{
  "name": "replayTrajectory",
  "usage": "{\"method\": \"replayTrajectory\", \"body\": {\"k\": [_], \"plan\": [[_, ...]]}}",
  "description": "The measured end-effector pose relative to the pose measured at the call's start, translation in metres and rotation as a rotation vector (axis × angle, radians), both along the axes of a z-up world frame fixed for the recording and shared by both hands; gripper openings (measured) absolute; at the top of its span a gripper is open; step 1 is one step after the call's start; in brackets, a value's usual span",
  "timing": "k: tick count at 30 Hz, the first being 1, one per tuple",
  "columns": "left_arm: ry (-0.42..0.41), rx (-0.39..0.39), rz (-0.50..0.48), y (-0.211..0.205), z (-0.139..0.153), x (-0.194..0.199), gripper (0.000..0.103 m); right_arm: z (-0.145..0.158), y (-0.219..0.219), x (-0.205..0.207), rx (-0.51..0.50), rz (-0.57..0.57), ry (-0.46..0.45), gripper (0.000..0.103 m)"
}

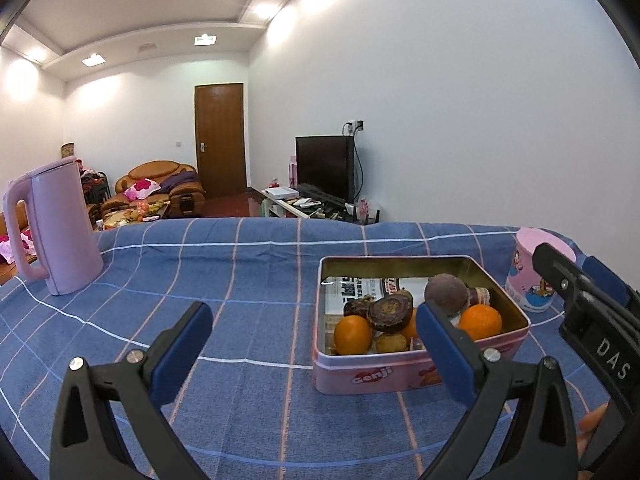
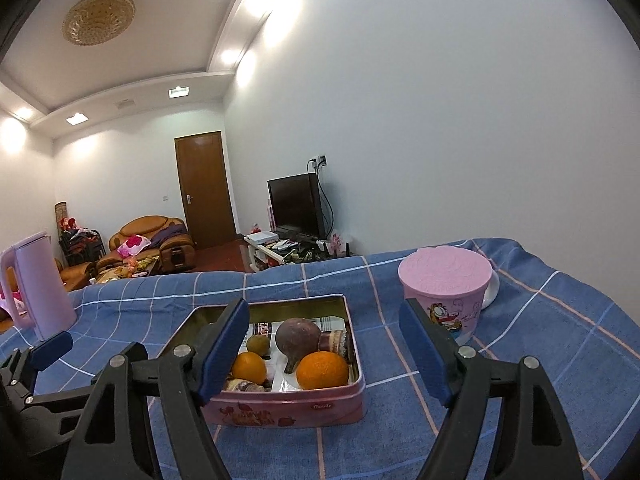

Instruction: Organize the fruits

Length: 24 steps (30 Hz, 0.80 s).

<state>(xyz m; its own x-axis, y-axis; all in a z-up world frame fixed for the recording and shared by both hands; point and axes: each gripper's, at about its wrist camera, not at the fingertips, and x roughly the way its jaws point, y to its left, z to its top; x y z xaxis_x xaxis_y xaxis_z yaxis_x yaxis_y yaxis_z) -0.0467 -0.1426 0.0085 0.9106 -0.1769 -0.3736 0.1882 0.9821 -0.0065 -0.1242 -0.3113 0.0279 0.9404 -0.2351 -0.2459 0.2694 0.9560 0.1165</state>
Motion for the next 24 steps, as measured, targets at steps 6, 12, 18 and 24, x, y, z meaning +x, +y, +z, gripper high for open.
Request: {"method": "replayTrajectory", "body": {"k": [6, 12, 18, 24], "plan": [[0.001, 0.005, 0.002, -0.0008, -0.0004, 0.0003, 0.103, 0.0, 0.0, -0.0015, -0.002, -0.004, -0.003, 0.079], [0.004, 0.006, 0.006, -0.0007, -0.0003, 0.0009, 0.103, -0.0001, 0.0006, -0.0003, -0.007, -0.004, 0.0, 0.079], [0.003, 0.011, 0.007, -0.0016, -0.0006, 0.0006, 0.103, -0.0003, 0.0001, 0.0003, -0.001, 0.0, 0.006, 0.079], [-0.001, 0.015, 0.007, -0.0032, -0.0008, -0.0014, 0.103, 0.0, 0.0001, 0.0004, 0.0, 0.0, 0.006, 0.079]]}}
